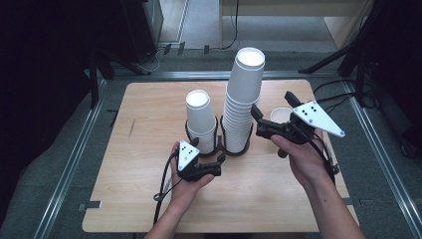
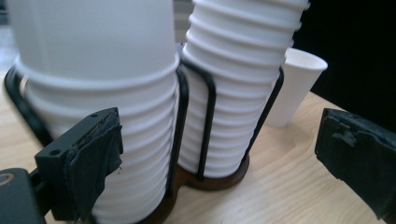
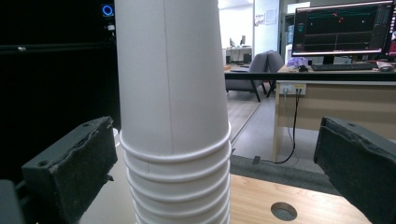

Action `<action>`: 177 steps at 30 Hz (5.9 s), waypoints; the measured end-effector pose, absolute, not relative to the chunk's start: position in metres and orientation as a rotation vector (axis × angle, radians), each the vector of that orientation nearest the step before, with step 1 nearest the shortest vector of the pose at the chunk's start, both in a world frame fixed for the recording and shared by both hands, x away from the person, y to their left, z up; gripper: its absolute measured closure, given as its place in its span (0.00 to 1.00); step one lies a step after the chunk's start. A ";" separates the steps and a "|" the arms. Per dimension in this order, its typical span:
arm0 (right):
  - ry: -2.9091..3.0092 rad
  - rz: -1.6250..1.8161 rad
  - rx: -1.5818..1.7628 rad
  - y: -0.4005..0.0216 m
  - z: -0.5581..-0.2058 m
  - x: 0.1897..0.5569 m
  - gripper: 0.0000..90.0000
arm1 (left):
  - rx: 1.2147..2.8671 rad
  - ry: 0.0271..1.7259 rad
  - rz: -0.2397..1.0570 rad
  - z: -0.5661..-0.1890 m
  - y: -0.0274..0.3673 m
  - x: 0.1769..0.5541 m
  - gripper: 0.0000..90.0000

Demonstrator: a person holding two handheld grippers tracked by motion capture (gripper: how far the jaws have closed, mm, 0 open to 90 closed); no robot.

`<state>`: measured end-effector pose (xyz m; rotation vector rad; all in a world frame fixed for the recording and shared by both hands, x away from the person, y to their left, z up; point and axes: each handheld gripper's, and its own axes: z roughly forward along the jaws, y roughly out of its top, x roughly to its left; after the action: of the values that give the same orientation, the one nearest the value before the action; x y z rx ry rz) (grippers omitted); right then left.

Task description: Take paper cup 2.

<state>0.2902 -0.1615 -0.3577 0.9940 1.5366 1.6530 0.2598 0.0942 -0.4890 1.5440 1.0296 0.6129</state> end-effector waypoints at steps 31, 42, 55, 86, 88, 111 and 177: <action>1.627 1.700 0.993 -0.127 -0.339 0.324 0.00 | 1.500 0.957 0.806 -0.442 0.035 0.296 0.06; 1.677 1.664 1.014 -0.119 -0.345 0.341 0.01 | 1.498 0.940 0.834 -0.439 0.024 0.301 0.07; 1.682 1.668 1.046 -0.111 -0.344 0.351 0.12 | 1.491 0.932 0.919 -0.442 0.018 0.308 0.14; 1.596 1.661 1.012 -0.107 -0.320 0.347 0.13 | 1.500 0.929 0.902 -0.441 0.020 0.308 0.15; 1.597 1.637 0.983 -0.105 -0.318 0.346 0.13 | 1.500 0.933 0.900 -0.440 0.020 0.308 0.15; 1.423 1.705 0.945 -0.114 -0.291 0.335 0.13 | 1.508 0.933 0.895 -0.440 0.021 0.307 0.16; 1.392 1.570 0.925 -0.189 -0.341 0.271 0.13 | 1.635 0.849 0.764 -0.447 0.037 0.279 0.03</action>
<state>0.2706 -0.1886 -0.3406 0.9254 1.3921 1.5701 0.2794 0.0374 -0.4466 1.6346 0.8491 0.7638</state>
